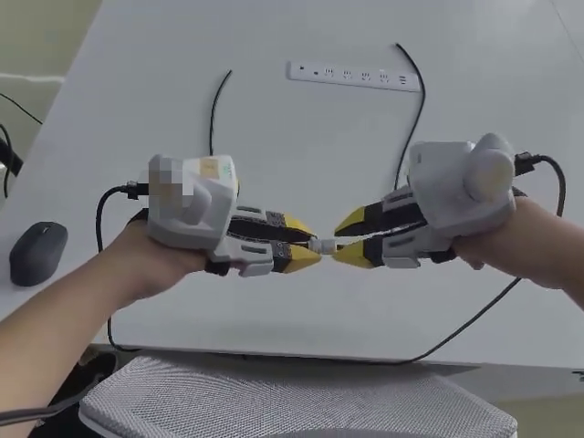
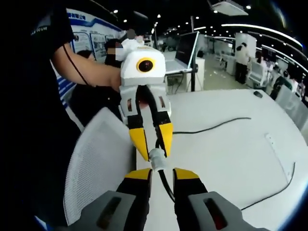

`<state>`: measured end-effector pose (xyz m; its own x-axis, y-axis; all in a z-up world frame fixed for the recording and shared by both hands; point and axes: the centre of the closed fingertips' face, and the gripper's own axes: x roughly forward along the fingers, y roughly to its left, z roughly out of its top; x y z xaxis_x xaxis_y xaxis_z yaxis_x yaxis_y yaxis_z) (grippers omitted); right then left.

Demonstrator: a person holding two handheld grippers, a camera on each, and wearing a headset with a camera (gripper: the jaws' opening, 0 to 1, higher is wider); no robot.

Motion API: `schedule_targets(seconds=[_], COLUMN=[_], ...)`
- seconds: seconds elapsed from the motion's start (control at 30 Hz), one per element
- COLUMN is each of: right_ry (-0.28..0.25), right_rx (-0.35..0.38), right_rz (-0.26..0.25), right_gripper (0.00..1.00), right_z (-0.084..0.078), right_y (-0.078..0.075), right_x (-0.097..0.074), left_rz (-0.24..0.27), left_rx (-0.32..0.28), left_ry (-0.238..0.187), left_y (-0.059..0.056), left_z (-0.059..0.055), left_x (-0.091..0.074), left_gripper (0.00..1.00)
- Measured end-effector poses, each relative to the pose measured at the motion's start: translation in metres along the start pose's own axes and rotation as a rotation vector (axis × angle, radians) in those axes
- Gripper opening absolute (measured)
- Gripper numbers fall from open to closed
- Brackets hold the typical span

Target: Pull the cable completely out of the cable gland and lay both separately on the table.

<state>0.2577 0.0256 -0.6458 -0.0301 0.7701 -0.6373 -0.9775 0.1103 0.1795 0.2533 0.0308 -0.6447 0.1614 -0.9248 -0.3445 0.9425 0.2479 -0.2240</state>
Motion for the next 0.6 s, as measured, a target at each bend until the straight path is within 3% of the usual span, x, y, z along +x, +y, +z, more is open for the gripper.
schedule_targets(seconds=[0.07, 0.1, 0.3, 0.37, 0.6], right_ry=[-0.061, -0.097, -0.152, -0.176, -0.214], right_rx=[0.074, 0.122, 0.208, 0.260, 0.306], right_rz=[0.022, 0.056, 0.105, 0.152, 0.195], right_gripper=[0.15, 0.16, 0.16, 0.16, 0.15], right_z=[0.006, 0.010, 0.013, 0.014, 0.016], right_y=[-0.002, 0.001, -0.004, 0.001, 0.000], right_x=[-0.004, -0.005, -0.007, -0.006, -0.002], left_rz=[-0.001, -0.002, -0.002, -0.005, -0.009], left_rx=[0.005, 0.010, 0.029, 0.033, 0.036], left_ry=[0.002, 0.005, 0.001, 0.002, 0.007], left_y=[0.000, -0.001, 0.000, 0.001, 0.002], left_z=[0.001, 0.001, 0.004, 0.005, 0.008], left_x=[0.000, 0.000, -0.002, -0.002, -0.004], left_gripper=[0.15, 0.15, 0.15, 0.15, 0.15])
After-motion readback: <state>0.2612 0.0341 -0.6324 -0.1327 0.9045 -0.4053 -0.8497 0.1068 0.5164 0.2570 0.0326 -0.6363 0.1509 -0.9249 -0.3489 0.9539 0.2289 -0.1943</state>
